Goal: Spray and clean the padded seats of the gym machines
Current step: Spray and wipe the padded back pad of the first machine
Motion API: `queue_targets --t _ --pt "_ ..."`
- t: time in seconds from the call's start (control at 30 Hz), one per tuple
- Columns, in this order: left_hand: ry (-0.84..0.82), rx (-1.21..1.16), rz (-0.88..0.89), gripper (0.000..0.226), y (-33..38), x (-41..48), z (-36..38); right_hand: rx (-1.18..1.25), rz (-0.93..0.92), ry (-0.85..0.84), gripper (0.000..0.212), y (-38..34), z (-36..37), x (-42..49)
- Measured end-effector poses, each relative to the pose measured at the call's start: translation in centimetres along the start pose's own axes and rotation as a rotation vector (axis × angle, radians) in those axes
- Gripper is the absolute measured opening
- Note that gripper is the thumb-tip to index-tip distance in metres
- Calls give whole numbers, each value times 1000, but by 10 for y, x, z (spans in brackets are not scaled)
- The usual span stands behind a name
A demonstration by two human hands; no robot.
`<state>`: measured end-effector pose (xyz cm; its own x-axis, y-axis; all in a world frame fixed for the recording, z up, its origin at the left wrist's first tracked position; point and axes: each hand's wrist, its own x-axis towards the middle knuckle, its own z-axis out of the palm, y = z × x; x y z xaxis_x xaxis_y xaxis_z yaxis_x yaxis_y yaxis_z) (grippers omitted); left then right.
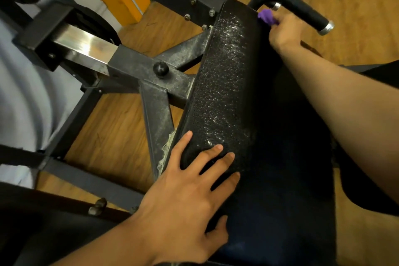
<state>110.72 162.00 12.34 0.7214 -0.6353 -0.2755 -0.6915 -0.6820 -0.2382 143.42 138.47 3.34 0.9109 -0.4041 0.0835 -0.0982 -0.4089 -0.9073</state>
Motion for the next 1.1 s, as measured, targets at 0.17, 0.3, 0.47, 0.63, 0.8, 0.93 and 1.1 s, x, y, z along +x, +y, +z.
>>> queue_targets --t 0.17,0.3,0.47,0.63,0.8,0.93,1.1 --pt "-26 -9 -12 66 0 -1 -3 -33 -225 -21 46 21 -1 -67" --pt "-2 9 -7 65 2 -3 -3 -11 -330 -117 53 37 -16 -155" --pt "63 23 -2 64 4 -3 1 70 -407 -240 51 46 -53 -272" --pt "118 -11 12 64 5 -3 3 82 -467 -342 57 56 -76 -332" --pt "138 -21 12 61 3 -3 3 23 -348 -266 54 38 -47 -246" --pt "139 -37 11 60 3 -3 4 24 -265 -183 54 23 -20 -166" --pt "134 -37 3 59 3 -4 4 53 -257 -115 50 19 -13 -154"
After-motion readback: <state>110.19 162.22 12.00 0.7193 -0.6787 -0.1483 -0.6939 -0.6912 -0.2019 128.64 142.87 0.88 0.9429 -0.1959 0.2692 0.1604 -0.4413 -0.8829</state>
